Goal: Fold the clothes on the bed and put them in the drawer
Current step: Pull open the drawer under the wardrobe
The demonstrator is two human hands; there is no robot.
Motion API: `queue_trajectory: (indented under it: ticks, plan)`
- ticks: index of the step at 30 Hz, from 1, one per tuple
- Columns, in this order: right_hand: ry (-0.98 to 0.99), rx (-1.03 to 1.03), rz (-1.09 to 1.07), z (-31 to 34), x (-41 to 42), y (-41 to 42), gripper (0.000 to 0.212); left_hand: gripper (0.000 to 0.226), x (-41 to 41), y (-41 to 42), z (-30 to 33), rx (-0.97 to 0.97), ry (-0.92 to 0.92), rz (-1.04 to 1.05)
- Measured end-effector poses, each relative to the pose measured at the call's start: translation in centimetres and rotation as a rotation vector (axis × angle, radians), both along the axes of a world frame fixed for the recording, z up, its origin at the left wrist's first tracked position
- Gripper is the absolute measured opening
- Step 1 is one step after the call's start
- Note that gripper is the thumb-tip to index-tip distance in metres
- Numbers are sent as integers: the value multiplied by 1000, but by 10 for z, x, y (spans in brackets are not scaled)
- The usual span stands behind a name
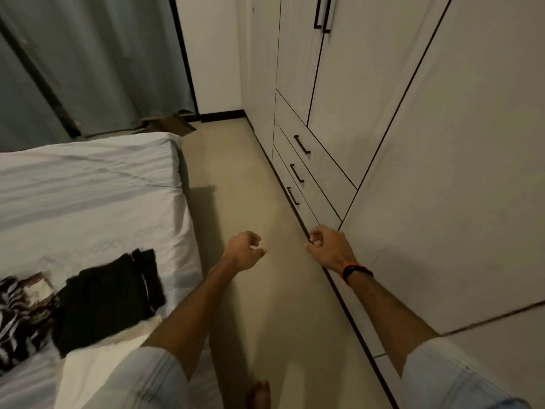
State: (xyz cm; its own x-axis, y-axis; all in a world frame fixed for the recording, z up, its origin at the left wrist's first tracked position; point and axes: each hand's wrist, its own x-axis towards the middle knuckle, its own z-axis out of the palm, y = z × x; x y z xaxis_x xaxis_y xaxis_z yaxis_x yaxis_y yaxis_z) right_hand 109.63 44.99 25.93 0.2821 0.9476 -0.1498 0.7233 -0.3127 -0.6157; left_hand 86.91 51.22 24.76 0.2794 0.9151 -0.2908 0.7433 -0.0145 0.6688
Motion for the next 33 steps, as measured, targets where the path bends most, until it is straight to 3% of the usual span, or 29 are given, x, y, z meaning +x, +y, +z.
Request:
queue_trajectory:
  ticks: [20, 25, 33]
  plan:
    - [82, -50, -67, -52, 101, 402, 46, 49, 143, 433, -20, -34, 207, -289]
    - [104, -107, -121, -60, 123, 466, 45, 51, 180, 514, -29, -55, 223, -356]
    - [137, -214, -346, -100, 163, 589, 56, 50, 256, 677, -74, -52, 323, -667]
